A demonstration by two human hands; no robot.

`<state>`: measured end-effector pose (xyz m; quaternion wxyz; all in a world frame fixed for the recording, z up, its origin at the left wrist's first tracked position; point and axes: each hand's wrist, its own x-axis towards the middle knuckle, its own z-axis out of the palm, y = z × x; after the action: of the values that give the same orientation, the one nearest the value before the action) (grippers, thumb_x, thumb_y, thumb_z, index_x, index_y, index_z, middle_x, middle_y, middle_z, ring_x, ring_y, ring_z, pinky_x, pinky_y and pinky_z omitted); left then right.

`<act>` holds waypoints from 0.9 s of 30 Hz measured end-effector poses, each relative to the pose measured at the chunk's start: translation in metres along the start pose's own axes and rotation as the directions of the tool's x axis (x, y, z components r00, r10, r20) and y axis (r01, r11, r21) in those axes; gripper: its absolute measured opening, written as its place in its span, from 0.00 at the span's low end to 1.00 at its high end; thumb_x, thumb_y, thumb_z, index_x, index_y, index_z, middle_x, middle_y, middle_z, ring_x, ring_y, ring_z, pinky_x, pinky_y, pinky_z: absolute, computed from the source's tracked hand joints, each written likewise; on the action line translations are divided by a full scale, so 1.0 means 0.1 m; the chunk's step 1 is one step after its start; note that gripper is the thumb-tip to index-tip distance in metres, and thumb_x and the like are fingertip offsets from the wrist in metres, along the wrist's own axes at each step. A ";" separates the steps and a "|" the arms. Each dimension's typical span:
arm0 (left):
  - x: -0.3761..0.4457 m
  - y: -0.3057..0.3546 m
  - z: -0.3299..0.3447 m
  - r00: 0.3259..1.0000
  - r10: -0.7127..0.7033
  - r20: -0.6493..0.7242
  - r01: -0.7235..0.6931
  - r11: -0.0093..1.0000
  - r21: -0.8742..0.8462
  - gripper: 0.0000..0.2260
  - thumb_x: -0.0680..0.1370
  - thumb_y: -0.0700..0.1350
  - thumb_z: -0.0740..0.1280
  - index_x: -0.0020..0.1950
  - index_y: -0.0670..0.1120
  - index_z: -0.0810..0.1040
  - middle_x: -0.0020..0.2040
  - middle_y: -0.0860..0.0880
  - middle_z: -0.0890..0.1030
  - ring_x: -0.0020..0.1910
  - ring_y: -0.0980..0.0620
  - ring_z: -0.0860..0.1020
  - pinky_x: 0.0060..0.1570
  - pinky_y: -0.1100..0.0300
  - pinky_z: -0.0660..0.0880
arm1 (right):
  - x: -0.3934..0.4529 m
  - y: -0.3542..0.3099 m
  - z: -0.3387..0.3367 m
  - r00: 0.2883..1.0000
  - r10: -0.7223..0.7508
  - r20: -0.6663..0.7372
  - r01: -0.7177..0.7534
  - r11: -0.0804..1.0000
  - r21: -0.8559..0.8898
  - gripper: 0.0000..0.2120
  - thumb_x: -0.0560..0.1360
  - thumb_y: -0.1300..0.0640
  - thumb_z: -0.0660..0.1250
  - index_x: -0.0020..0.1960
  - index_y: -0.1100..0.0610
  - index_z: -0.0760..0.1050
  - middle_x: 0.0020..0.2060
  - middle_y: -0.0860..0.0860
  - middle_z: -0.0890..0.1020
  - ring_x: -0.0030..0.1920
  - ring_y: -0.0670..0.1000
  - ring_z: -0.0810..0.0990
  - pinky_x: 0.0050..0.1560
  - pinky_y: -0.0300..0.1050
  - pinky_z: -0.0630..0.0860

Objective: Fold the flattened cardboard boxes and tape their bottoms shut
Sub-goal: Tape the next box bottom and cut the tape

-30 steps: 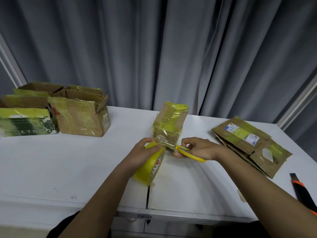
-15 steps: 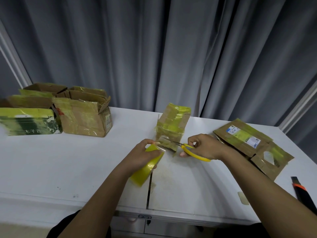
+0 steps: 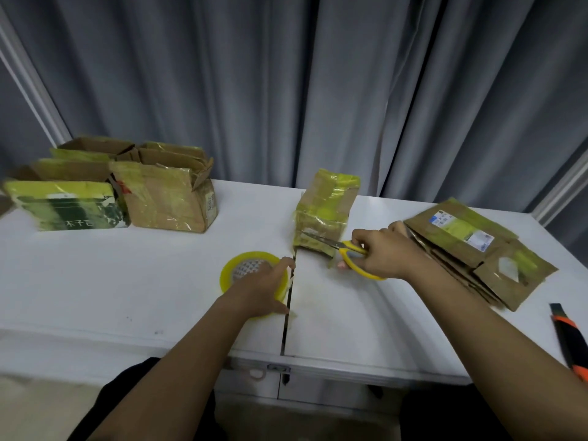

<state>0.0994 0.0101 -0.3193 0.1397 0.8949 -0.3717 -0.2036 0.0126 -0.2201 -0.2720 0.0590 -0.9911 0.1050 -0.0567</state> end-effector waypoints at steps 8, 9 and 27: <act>0.28 0.33 -0.47 0.711 0.272 -0.649 -0.348 0.937 0.011 0.16 0.82 0.46 0.54 0.69 0.51 0.69 0.71 0.50 0.65 0.71 0.49 0.60 0.66 0.57 0.61 | 0.01 0.08 0.09 0.997 -0.031 -0.077 0.023 0.995 -0.093 0.25 0.69 0.28 0.62 0.42 0.50 0.66 0.25 0.45 0.70 0.35 0.50 0.64 0.48 0.46 0.52; 0.42 0.34 -0.50 0.741 0.332 -0.584 -0.393 0.919 0.024 0.17 0.82 0.47 0.53 0.70 0.52 0.69 0.75 0.51 0.62 0.74 0.49 0.55 0.70 0.56 0.55 | 0.02 0.09 0.10 0.996 -0.043 -0.079 0.034 0.993 -0.109 0.26 0.68 0.26 0.60 0.43 0.50 0.66 0.25 0.46 0.70 0.33 0.47 0.62 0.48 0.45 0.52; 1.28 0.47 -0.24 0.916 0.336 -0.219 -0.381 0.900 -0.211 0.17 0.83 0.44 0.54 0.71 0.55 0.68 0.78 0.58 0.46 0.75 0.54 0.57 0.68 0.61 0.62 | -0.22 0.48 -0.09 0.992 -0.119 0.045 0.126 0.968 -0.219 0.27 0.66 0.23 0.57 0.45 0.47 0.63 0.35 0.45 0.78 0.43 0.53 0.68 0.55 0.45 0.51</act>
<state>0.1636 -0.1124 -0.3128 0.3187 0.8005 -0.4882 -0.1388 -0.0192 -0.2625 -0.2718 -0.0535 -0.9969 0.0484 -0.0326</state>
